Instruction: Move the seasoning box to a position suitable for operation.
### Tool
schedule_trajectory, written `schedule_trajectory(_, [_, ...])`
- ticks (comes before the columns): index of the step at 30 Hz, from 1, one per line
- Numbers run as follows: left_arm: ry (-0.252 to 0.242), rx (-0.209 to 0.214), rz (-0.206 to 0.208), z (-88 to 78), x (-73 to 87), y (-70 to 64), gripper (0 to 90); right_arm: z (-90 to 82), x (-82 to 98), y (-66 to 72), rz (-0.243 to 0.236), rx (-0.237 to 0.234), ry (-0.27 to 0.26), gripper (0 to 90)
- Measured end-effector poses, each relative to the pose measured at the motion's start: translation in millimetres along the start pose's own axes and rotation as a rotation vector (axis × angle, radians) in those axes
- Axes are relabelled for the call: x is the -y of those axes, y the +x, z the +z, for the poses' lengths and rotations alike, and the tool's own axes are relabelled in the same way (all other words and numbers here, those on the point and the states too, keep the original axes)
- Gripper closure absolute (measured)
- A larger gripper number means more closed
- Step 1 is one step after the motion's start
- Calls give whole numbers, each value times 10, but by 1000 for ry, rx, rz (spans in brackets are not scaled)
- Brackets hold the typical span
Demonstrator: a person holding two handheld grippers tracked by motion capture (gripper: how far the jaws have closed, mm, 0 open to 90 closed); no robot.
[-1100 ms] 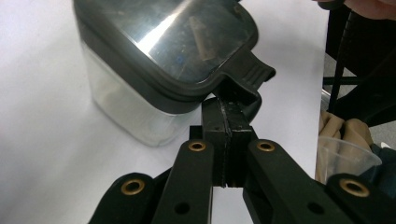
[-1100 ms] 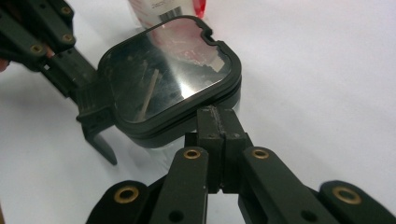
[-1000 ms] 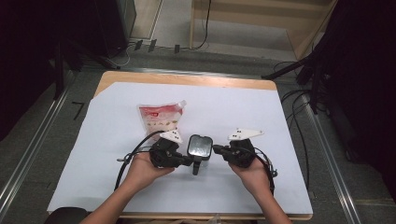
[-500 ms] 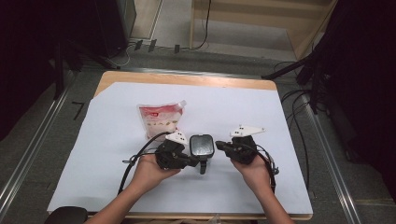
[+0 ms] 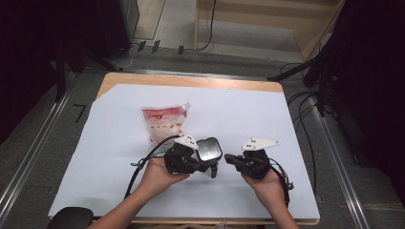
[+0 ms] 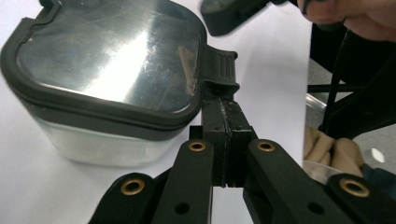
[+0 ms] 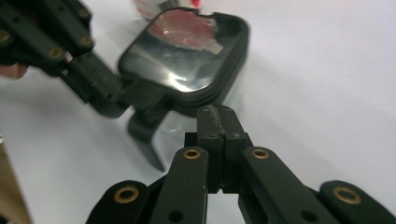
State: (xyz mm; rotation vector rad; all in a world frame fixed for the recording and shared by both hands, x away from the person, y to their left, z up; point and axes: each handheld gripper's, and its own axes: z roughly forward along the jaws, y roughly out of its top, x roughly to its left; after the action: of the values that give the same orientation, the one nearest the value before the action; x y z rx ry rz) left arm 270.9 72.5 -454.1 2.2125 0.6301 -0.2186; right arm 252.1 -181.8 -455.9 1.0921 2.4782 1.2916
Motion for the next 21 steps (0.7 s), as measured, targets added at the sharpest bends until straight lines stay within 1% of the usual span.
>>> schedule_trajectory(1, [2, -8, 3, -29, 1, -11, 900, -21, 7, 37, -11, 0, 2, 899])
schedule_trajectory(2, [2, -8, 3, -29, 1, -11, 892, -21, 7, 37, -11, 0, 2, 899])
schedule_trajectory(3, [7, -10, 14, -97, 10, -23, 878, -52, 10, 104, -18, -10, 0, 899])
schedule_trajectory(4, [6, -18, 15, -131, 15, -28, 865, -61, 11, 135, -23, -19, -3, 899])
schedule_trajectory(6, [5, -17, 13, -163, 18, -25, 839, -66, 28, 199, -30, -32, -1, 900])
schedule_trajectory(7, [-2, -18, 14, -230, 24, -11, 818, -61, 39, 231, -36, -41, 2, 899])
schedule_trajectory(10, [-7, -43, 40, -304, 37, 15, 735, -40, 60, 325, -47, -64, 11, 900])
schedule_trajectory(12, [-11, -54, 44, -344, 50, 32, 690, -7, 64, 382, -59, -77, 17, 900])
schedule_trajectory(13, [-20, -53, 37, -362, 55, 42, 673, 12, 61, 406, -67, -81, 22, 900])
schedule_trajectory(14, [-20, -53, 37, -362, 55, 42, 649, 12, 61, 406, -67, -81, 22, 900])
schedule_trajectory(15, [-35, -47, 31, -398, 63, 74, 629, 55, 57, 445, -74, -99, 29, 900])
schedule_trajectory(16, [-53, -40, 18, -402, 68, 82, 609, 79, 57, 461, -79, -106, 30, 900])
schedule_trajectory(17, [-58, -35, 13, -413, 72, 93, 580, 106, 57, 476, -88, -112, 36, 900])
schedule_trajectory(21, [-73, -55, 30, -443, 93, 126, 489, 216, 62, 525, -101, -123, 51, 900])
